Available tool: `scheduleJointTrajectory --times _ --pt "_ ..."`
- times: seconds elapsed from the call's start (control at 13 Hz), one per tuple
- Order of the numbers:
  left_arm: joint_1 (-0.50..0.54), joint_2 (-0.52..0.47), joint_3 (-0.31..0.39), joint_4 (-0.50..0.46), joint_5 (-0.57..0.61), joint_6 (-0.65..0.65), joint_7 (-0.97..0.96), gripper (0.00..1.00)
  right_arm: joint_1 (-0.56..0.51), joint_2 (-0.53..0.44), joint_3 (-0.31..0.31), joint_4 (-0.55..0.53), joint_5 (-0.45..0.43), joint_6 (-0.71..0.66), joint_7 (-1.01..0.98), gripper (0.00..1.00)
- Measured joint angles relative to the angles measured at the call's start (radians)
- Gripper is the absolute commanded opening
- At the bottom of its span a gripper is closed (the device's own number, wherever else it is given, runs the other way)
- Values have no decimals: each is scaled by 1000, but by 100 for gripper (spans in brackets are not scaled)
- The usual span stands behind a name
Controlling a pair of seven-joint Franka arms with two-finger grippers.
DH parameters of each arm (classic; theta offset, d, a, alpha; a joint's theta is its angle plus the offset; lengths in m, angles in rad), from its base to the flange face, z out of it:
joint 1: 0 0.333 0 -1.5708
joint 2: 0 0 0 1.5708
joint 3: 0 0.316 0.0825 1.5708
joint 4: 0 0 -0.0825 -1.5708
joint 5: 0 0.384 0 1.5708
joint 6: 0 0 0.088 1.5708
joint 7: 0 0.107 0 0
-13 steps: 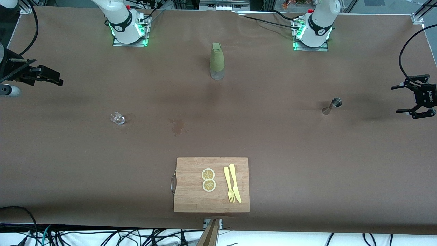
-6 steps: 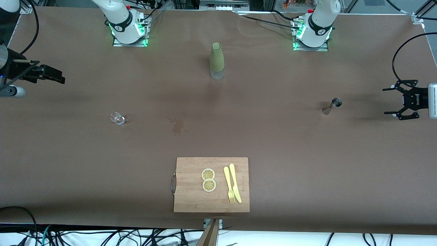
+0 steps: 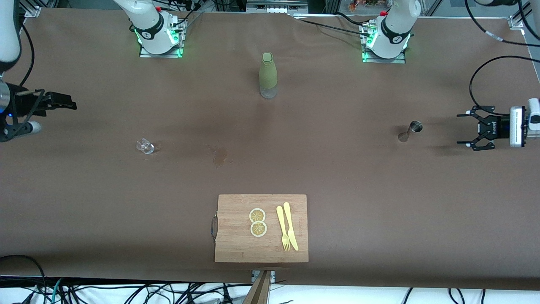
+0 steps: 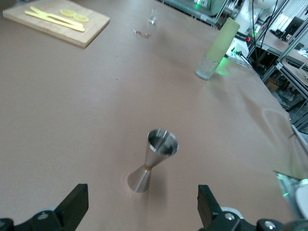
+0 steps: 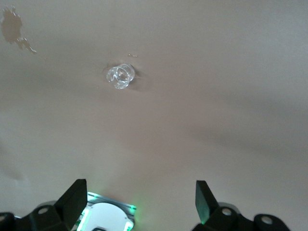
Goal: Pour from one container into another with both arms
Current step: 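Grasp the metal jigger with the left gripper while the right gripper approaches the glass, then grasp the small clear glass with the right gripper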
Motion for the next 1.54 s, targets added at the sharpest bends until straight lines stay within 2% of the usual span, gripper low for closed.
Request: scheduleJointTrajectory --times 0.23,0.38,0.85,1.23,1.54 --pt "40 69 0 0 -41 -12 125 100 -7 68 0 0 3 20 -137 100" --pt "45 91 0 -1 -82 -28 182 100 -9 90 1 0 41 29 -226 100" --pt "44 286 -3 -2 -237 -117 398 100 -123 165 -4 -13 305 29 -589 100" --pt "41 322 -19 -13 -253 -200 430 100 -164 170 -4 -204 417 122 -797 100" --pt "29 322 -69 -29 -253 -205 434 100 -175 173 -4 -290 505 222 -1053 100"
